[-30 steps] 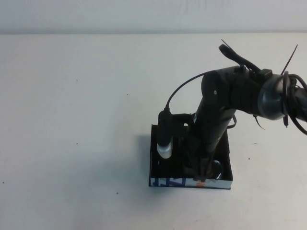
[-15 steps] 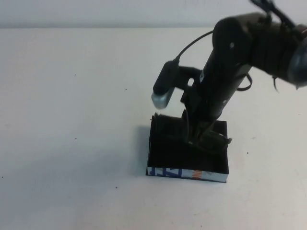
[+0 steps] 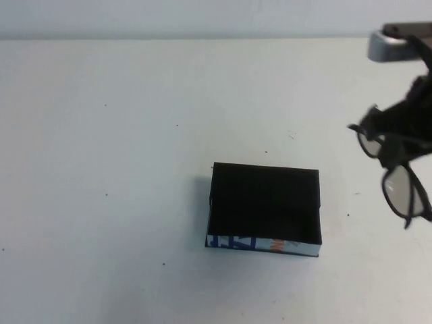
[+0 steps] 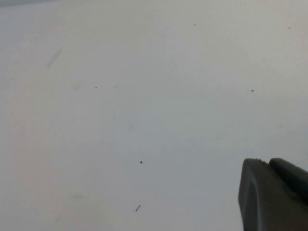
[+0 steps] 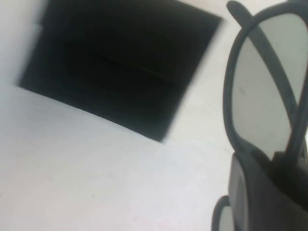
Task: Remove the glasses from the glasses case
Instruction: Place the glasses on the table
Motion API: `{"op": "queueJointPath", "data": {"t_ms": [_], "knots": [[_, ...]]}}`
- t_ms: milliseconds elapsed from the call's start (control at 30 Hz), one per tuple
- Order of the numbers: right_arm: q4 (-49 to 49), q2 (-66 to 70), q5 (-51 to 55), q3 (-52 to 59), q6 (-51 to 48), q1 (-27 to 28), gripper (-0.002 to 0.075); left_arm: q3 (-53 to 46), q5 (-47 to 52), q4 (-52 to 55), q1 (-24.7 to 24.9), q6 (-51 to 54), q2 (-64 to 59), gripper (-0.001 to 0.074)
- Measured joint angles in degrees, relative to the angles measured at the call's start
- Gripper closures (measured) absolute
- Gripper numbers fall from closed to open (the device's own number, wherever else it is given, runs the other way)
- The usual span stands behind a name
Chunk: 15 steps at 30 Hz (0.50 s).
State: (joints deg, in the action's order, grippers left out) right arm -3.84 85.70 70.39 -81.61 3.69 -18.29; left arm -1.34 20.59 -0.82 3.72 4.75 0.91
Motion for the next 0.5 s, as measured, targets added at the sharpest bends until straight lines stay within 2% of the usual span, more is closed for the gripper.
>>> {"op": "queueJointPath", "data": {"t_ms": [200, 333, 500], "knots": [[-0.6, -0.1, -5.8, 16.1, 3.0, 8.8, 0.0682, 0.0, 0.0, 0.0, 0.0, 0.0, 0.0, 0.074], [-0.9, 2.3, -12.3, 21.9, 2.4, 10.4, 0.0673, 0.0, 0.0, 0.0, 0.0, 0.0, 0.0, 0.0739], [-2.1, 5.2, -20.0, 23.3, 0.6, 10.4, 0.0577, 0.0, 0.0, 0.0, 0.0, 0.0, 0.0, 0.074]]}}
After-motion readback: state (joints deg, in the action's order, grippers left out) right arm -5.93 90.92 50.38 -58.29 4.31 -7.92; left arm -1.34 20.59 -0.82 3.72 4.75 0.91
